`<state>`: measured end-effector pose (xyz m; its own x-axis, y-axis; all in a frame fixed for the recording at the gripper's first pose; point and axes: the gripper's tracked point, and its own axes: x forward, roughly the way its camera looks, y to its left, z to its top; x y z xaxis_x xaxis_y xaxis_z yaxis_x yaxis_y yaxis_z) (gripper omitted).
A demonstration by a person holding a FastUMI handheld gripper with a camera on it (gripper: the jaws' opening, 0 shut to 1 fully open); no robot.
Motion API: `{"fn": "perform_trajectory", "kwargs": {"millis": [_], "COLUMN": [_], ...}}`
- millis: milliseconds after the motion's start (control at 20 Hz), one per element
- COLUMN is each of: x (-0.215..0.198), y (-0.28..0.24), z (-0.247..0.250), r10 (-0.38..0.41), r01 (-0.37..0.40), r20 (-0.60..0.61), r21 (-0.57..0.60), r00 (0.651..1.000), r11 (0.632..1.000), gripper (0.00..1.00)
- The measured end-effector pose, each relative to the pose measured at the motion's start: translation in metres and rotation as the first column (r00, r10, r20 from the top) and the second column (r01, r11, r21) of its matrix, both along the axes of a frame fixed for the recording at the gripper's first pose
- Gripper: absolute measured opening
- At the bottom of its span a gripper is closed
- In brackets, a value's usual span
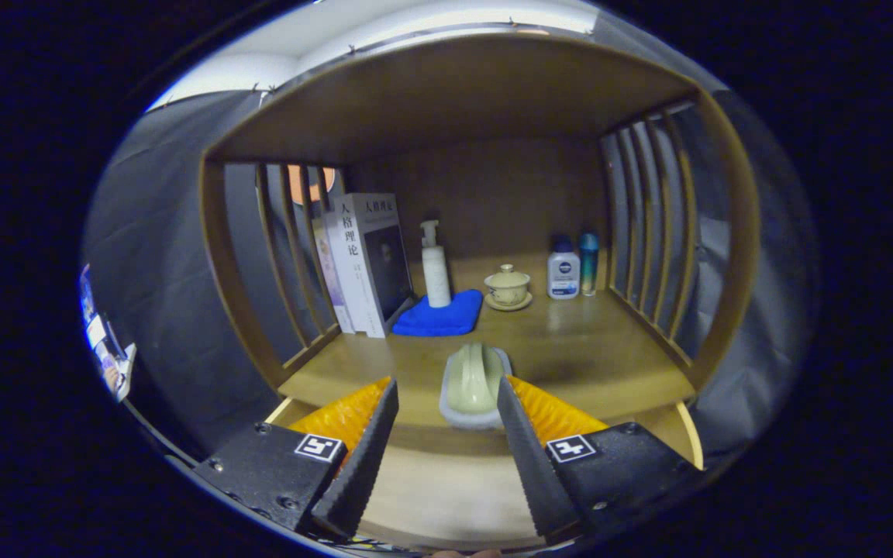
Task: Pull open the drawer, take out the items inside it, and place them on the countertop above the cabinet.
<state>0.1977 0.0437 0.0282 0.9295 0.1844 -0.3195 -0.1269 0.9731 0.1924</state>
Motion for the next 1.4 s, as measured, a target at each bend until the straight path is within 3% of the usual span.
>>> {"fn": "perform_trajectory", "kwargs": {"millis": [100,200,350,550,900,1250,1400], "x": [-0.036,-0.072,-0.107,-0.137,-0.128,-0.112,-0.111], "y": [-0.006,-0.009,-0.015,-0.013,-0.007,-0.005,-0.003], "z": [-0.010,-0.021,-0.052,-0.106,-0.160,-0.156,-0.158], "r10": [-0.020,-0.051,-0.101,-0.149,-0.185,-0.202,-0.200], "r01": [0.019,0.045,0.090,0.147,0.185,0.234,0.238], "r20": [0.045,0.118,0.175,0.134,0.052,0.198,0.243], "r21": [0.023,0.059,0.072,0.027,-0.001,-0.155,-0.136], "r00": [0.999,0.992,0.979,0.980,0.981,0.959,0.949], "r11": [1.000,0.997,0.993,0.989,0.983,0.960,0.962], "gripper": [0.86,1.00,0.98,0.98,0.98,0.98,0.98]}}
